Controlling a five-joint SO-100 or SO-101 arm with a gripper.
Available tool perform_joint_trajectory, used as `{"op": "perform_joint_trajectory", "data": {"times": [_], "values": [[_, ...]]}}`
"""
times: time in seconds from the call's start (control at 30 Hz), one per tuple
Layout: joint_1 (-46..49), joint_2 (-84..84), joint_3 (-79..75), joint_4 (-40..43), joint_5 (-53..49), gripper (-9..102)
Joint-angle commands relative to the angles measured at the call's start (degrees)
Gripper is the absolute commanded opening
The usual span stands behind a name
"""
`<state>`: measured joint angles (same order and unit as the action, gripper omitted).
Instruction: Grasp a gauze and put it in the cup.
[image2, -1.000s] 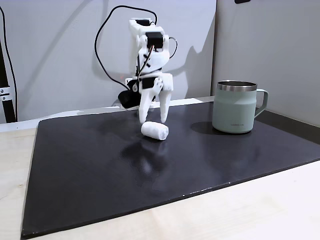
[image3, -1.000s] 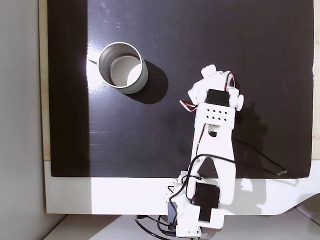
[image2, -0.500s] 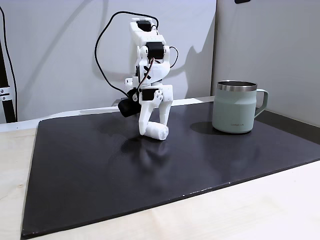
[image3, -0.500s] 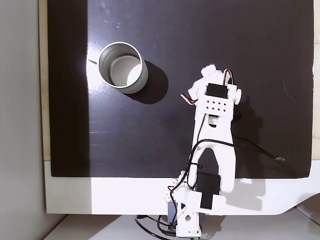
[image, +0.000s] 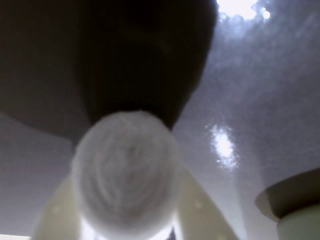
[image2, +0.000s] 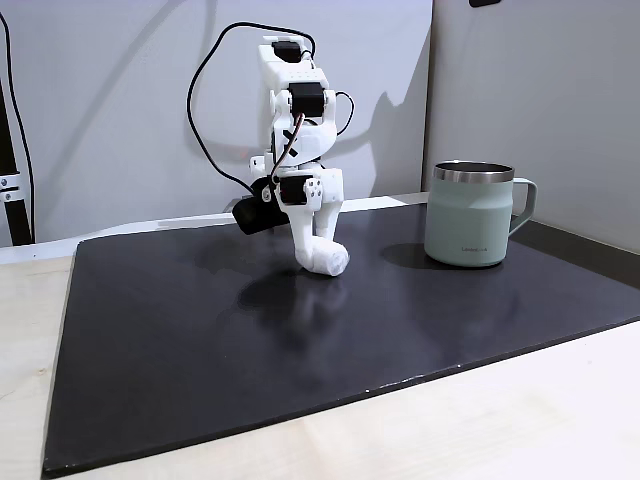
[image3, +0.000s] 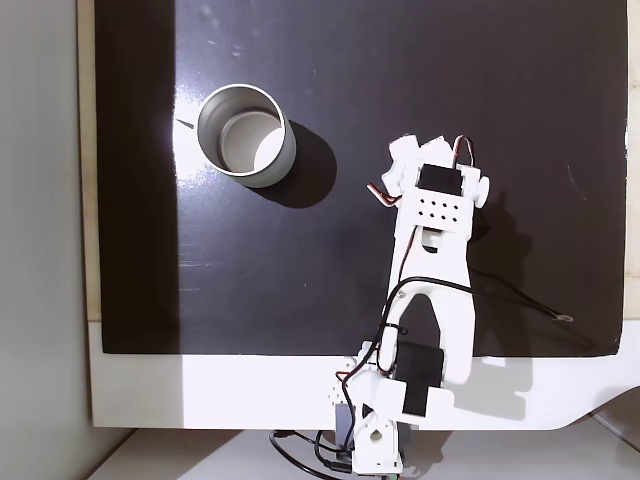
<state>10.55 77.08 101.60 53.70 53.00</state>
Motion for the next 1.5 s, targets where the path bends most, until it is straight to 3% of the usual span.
{"op": "perform_joint_trajectory", "data": {"times": [0.0, 0.43, 0.9, 1.47], "values": [[0.18, 2.37, -3.78, 1.41, -0.53, 4], [-1.23, 11.34, -11.60, 12.30, -1.49, 1], [-12.39, 22.15, -28.74, 29.97, -5.98, 1], [-30.59, 14.41, -38.58, 27.86, -13.54, 0]]}}
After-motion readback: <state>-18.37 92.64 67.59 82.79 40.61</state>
